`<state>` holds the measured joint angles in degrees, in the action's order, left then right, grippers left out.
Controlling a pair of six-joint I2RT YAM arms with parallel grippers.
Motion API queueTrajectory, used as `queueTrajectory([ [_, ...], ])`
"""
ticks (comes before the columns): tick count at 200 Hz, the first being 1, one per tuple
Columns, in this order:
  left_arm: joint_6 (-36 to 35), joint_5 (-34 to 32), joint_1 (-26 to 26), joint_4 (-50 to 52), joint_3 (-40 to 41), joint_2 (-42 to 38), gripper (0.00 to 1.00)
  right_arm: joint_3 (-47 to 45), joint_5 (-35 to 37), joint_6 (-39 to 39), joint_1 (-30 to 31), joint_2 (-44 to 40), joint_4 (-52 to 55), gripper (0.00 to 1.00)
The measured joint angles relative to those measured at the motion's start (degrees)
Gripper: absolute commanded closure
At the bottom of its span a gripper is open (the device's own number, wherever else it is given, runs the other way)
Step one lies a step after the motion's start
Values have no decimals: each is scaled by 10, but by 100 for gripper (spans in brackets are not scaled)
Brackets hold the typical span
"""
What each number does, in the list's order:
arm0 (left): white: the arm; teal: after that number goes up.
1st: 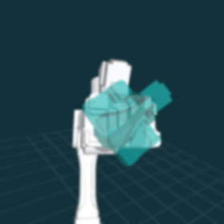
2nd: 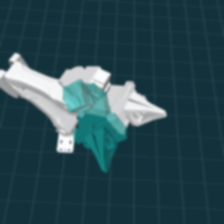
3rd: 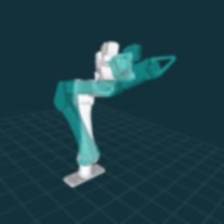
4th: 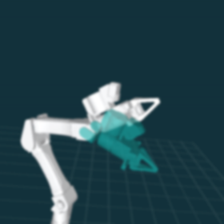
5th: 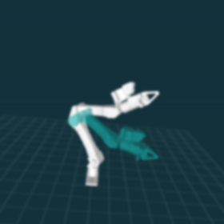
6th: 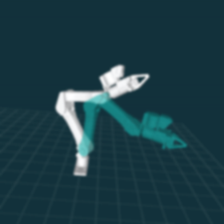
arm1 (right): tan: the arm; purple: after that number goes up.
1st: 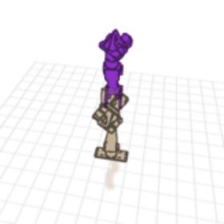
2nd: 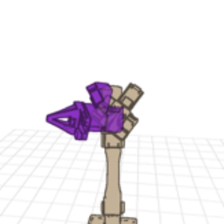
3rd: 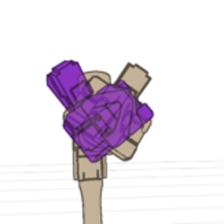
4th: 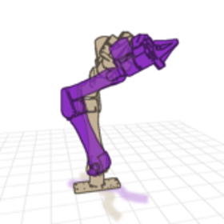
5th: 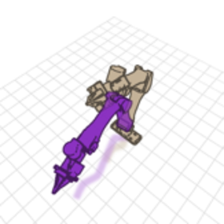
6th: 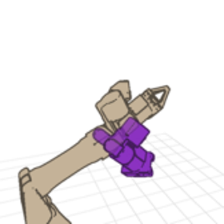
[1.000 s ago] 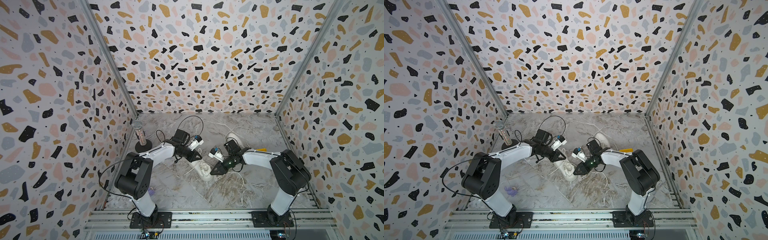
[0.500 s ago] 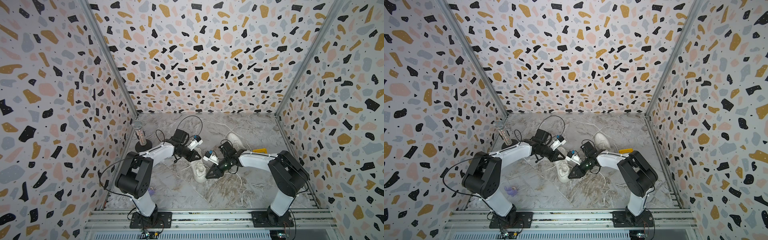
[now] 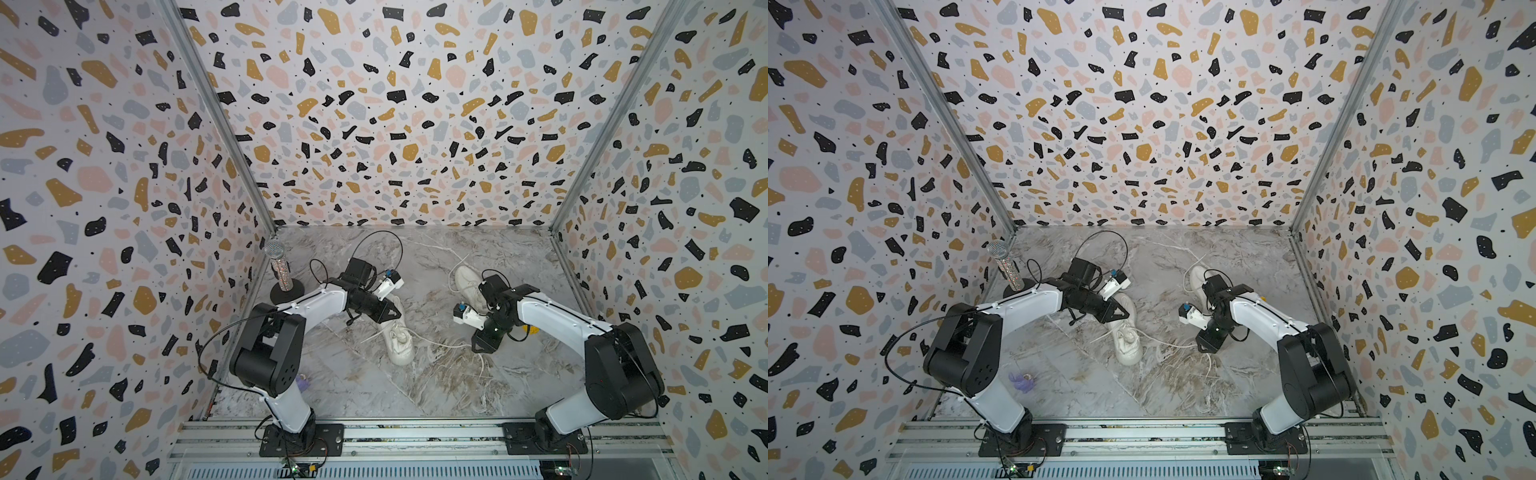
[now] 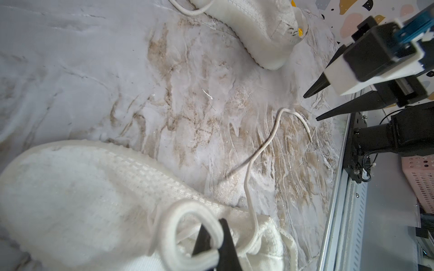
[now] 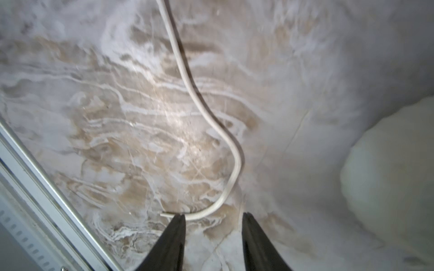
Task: Tie the shoes
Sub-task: Wrap the shoelace around the shoelace.
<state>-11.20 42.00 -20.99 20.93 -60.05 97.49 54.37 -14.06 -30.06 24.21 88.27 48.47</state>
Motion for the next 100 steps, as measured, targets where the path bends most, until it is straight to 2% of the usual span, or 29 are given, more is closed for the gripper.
queueTrajectory([
  [41,4,4,0,0,-6,8,100,0,17,9,5,52,4,55],
  [57,4,4,0,0,-6,8,100,0,19,16,11,67,2,58],
  [75,5,5,0,1,-6,8,100,1,30,26,17,70,-1,73],
  [97,5,6,0,0,-6,8,100,1,48,30,22,73,-14,100],
  [100,5,6,0,0,-6,8,100,1,51,37,23,73,-15,100],
])
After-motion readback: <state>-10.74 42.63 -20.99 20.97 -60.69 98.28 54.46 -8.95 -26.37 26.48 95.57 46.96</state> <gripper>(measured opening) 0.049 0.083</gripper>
